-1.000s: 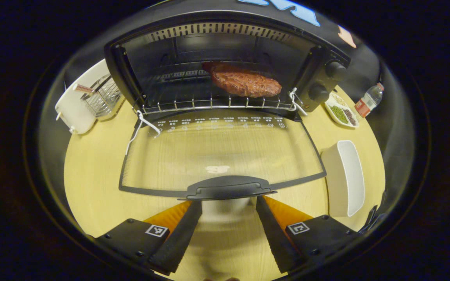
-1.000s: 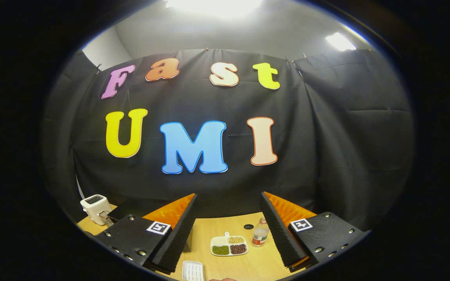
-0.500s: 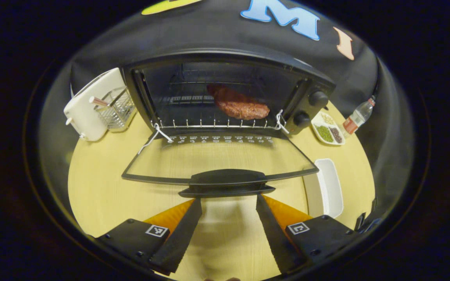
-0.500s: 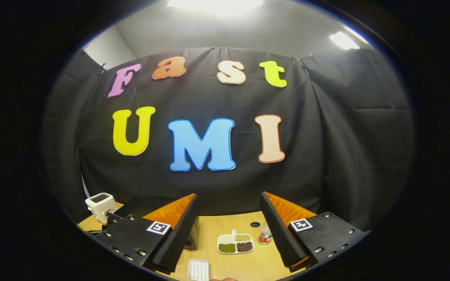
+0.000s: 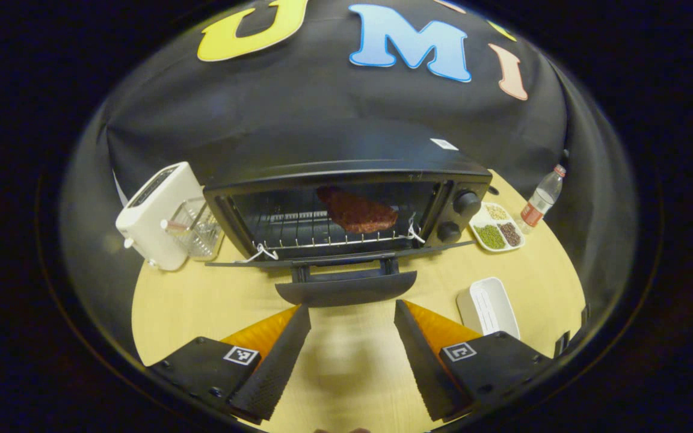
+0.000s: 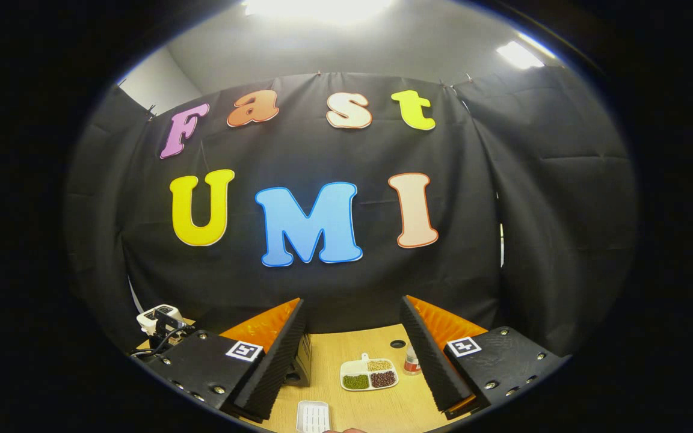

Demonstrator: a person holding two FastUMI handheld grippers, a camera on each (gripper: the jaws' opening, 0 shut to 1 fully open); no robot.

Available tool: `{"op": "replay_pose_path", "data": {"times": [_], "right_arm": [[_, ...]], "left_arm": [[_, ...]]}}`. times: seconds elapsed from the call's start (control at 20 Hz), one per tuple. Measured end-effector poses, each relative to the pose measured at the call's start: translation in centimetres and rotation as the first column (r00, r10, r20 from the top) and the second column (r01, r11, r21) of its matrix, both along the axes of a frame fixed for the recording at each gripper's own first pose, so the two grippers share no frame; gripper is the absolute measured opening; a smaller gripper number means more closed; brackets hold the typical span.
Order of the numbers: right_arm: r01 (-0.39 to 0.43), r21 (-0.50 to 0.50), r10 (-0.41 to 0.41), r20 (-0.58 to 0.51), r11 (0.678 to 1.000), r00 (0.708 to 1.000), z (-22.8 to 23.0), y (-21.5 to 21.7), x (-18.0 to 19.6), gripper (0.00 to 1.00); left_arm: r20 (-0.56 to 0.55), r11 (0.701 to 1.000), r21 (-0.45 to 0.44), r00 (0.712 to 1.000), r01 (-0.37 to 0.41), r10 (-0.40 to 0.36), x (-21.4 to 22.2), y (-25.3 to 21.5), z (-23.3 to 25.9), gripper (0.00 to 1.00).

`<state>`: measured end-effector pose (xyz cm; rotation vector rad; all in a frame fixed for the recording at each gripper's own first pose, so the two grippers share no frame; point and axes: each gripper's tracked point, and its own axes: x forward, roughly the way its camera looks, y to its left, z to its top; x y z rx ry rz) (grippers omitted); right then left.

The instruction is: Open the electric oven with the left hand, put the food in, and close the electric oven.

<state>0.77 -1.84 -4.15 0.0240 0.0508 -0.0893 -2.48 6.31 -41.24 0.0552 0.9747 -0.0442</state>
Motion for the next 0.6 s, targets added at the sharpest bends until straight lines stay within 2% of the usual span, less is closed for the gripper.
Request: {"op": "replay_pose_path", "data": {"times": [0.05,0.1,0.15,0.5,0.55,0.6], "right_arm": [[0.008,0.01,-0.008,-0.005,1.0,1.0,-0.1,-0.2,-0.1,0.95],[0.015,0.018,-0.015,-0.008,1.0,1.0,-0.3,-0.4,-0.2,0.95],[0.024,0.022,-0.023,-0.011,0.999,1.0,-0.4,-0.7,-0.3,0.95],[0.052,0.03,-0.051,-0.031,0.998,0.998,-1.2,-1.1,-0.5,0.95],[0.048,0.031,-0.047,-0.033,0.998,0.998,-1.3,-0.8,-0.4,0.96],[0.043,0.031,-0.042,-0.034,0.999,0.999,-1.5,-0.5,-0.2,0.96]], "left_arm": [[0.005,1.0,0.008,1.0,0.007,-0.007,0.1,-0.1,0.2,0.91],[0.009,1.0,0.011,1.0,0.013,-0.013,0.0,-0.2,0.4,0.99],[0.011,1.0,0.008,1.0,0.014,-0.014,-0.2,-0.4,0.6,0.95],[0.046,1.0,-0.002,0.999,0.014,-0.014,0.6,-0.8,1.9,0.95],[0.059,1.0,-0.004,0.998,0.01,-0.01,0.6,-0.8,2.4,0.91],[0.077,1.0,-0.006,0.997,0.007,-0.006,0.6,-0.6,3.0,0.95]]}}
